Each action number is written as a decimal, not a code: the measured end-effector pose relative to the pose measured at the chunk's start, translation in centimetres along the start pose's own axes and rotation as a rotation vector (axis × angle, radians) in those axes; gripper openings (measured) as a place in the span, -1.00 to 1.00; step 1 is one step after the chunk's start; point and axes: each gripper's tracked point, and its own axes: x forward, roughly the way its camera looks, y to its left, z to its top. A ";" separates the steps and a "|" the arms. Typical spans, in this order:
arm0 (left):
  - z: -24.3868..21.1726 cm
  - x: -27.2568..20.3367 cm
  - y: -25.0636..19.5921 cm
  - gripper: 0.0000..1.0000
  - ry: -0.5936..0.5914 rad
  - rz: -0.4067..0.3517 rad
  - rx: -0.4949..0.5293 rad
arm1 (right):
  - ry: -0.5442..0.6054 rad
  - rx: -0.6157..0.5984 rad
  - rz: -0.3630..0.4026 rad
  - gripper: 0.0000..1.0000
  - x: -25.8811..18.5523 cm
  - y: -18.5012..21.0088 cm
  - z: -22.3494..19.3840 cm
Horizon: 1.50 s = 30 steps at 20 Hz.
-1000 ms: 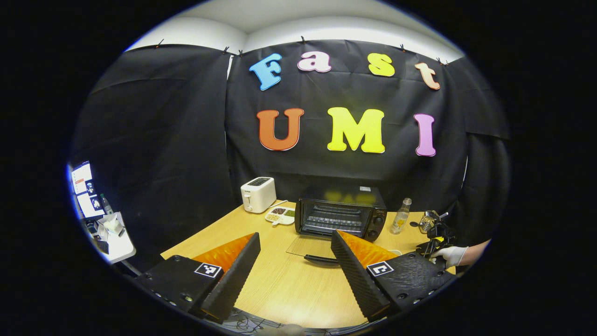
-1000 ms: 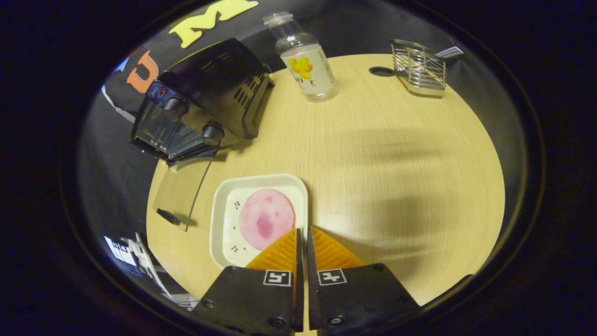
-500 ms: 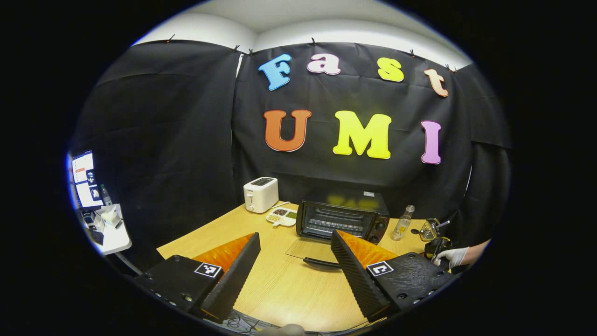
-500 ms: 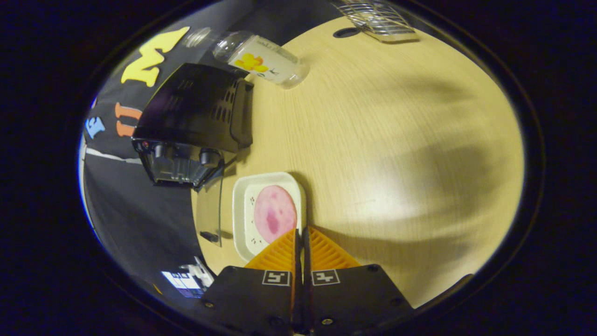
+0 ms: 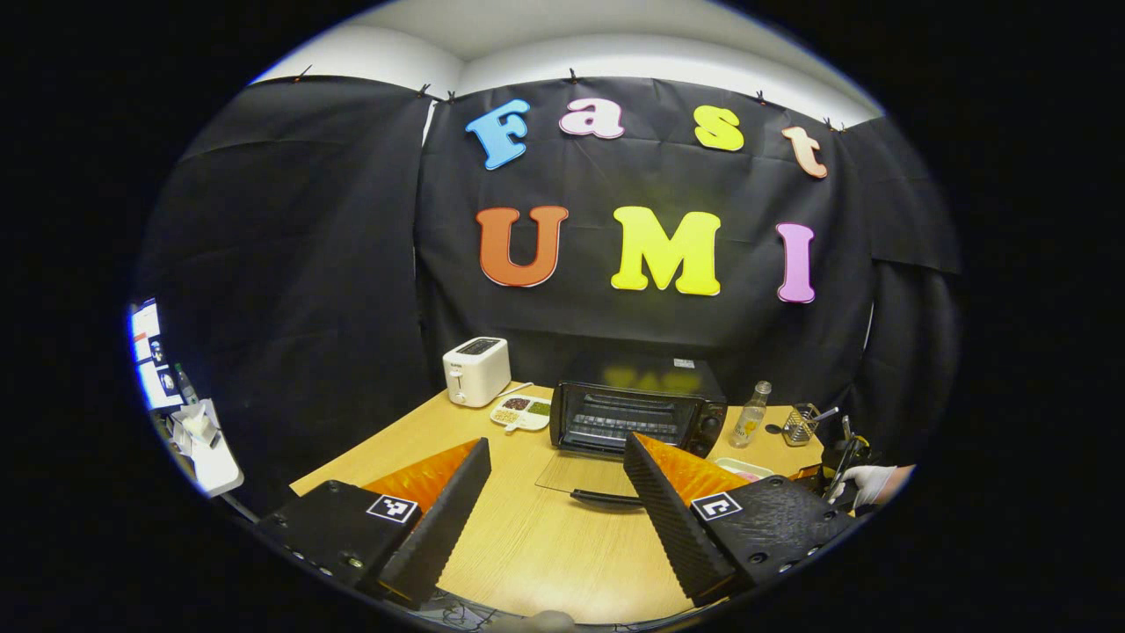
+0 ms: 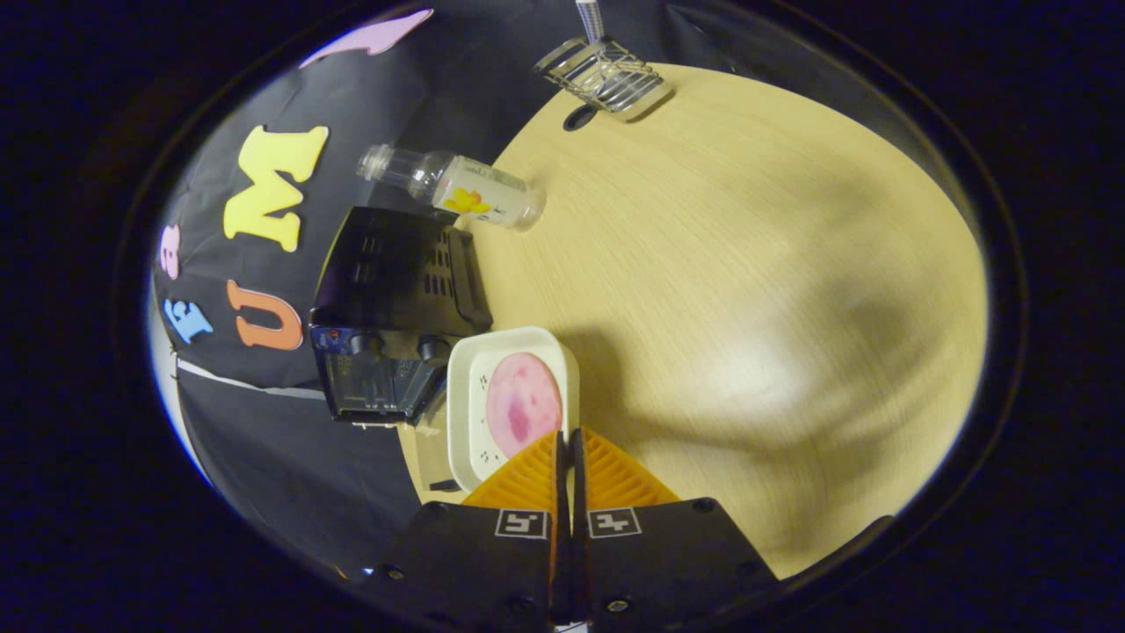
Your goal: Open the electric oven with the left hand, put the food in, and close the electric oven.
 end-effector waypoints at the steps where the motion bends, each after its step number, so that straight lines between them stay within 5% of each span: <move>1: 0.1 0.4 0.2 0.94 0.000 -0.020 0.005 | -0.026 0.016 0.002 -0.93 -0.6 0.8 -0.6; 8: 0.2 1.9 3.4 0.95 0.005 -0.131 0.018 | -0.124 0.126 0.080 -0.93 1.0 7.9 -8.9; 16: -0.5 1.1 9.2 0.95 0.006 -0.101 0.030 | -0.043 0.140 0.092 -0.93 7.0 13.6 -19.2; 24: -0.8 0.6 11.3 0.96 0.040 -0.003 0.022 | -0.088 0.227 0.120 -0.93 12.7 17.7 -16.0; 30: -1.5 1.1 11.8 0.96 0.067 0.054 0.040 | -0.196 0.236 0.142 -0.93 17.3 20.5 -9.2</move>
